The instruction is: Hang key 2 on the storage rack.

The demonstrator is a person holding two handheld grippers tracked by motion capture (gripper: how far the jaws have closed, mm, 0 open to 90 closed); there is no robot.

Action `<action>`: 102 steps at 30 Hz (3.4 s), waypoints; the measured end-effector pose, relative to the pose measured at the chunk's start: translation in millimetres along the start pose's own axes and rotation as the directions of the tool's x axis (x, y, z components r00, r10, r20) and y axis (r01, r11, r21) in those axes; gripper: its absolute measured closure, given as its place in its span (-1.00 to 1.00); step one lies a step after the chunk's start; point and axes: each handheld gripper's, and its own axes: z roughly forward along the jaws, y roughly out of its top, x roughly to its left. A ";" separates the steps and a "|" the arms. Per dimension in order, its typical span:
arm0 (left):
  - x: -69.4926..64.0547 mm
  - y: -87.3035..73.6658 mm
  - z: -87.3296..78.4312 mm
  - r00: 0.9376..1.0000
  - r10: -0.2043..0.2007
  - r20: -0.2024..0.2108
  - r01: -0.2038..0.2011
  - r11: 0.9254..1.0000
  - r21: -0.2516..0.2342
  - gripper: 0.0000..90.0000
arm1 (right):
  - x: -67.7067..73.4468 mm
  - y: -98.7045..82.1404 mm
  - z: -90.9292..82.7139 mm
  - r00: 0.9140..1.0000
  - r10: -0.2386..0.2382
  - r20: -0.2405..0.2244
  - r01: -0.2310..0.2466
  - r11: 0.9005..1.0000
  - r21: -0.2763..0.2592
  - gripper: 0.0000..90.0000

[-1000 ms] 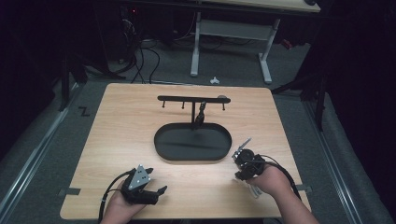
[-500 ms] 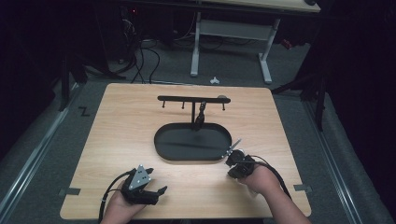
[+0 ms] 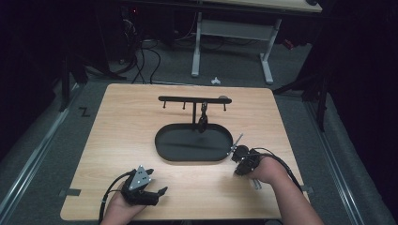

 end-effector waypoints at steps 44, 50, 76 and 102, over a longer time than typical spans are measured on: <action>-0.8 0.6 0.8 1.000 0.009 0.009 -0.009 1.000 0.011 -0.61 | 10.0 5.8 -10.3 0.991 0.095 0.091 -0.085 0.990 -0.110 0.62; -0.4 0.5 0.7 1.000 0.003 0.010 -0.003 1.000 0.005 -0.61 | 12.3 3.1 -9.5 0.992 0.090 0.085 -0.083 0.993 -0.079 0.84; -0.5 1.0 -0.1 1.000 -0.001 0.010 0.001 1.000 -0.005 -0.61 | -3.0 -6.6 -85.9 0.973 0.231 0.001 -0.222 0.939 -0.263 0.85; 1.3 0.5 -2.5 1.000 -0.003 0.006 0.003 1.000 -0.014 -0.61 | -16.1 16.8 -137.8 0.968 0.248 0.033 -0.223 0.913 -0.343 0.86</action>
